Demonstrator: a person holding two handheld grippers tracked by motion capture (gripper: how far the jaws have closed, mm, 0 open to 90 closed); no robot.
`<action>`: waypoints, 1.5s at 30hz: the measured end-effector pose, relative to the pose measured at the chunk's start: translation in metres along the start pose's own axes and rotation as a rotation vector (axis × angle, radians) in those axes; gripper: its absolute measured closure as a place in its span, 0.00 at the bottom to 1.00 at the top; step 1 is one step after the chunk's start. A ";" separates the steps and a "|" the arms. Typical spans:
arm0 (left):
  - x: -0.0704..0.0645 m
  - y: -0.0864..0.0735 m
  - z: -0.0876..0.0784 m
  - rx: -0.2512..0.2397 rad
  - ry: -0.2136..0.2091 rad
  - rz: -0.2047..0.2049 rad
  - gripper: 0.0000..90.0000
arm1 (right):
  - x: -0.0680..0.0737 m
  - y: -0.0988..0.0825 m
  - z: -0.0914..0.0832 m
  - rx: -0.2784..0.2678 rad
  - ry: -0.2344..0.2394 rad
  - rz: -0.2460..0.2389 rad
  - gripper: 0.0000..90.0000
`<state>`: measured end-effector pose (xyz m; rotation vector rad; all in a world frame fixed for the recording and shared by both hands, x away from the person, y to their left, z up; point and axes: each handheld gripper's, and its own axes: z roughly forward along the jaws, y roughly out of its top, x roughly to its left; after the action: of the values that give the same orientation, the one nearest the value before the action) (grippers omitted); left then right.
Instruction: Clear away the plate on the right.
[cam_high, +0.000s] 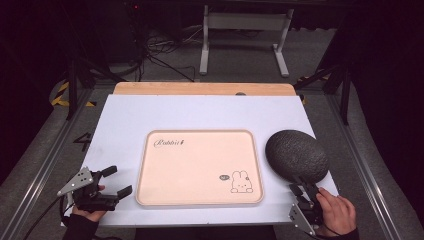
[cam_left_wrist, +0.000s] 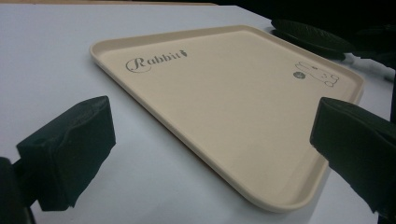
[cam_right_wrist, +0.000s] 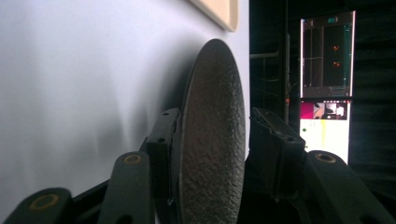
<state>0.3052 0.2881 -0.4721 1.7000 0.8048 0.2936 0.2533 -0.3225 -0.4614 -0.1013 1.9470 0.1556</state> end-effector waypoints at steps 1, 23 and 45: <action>0.000 0.000 0.000 0.001 0.000 0.001 0.01 | 0.002 -0.002 0.001 0.013 0.007 -0.011 0.62; 0.000 0.000 0.000 0.005 -0.002 0.001 0.01 | 0.013 -0.013 0.022 0.113 0.018 -0.104 0.72; -0.001 -0.001 0.000 0.003 0.006 0.001 0.01 | 0.011 -0.015 0.036 0.171 0.050 -0.112 0.87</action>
<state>0.3038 0.2874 -0.4723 1.7030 0.8090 0.2985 0.2843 -0.3320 -0.4861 -0.1018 1.9901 -0.0885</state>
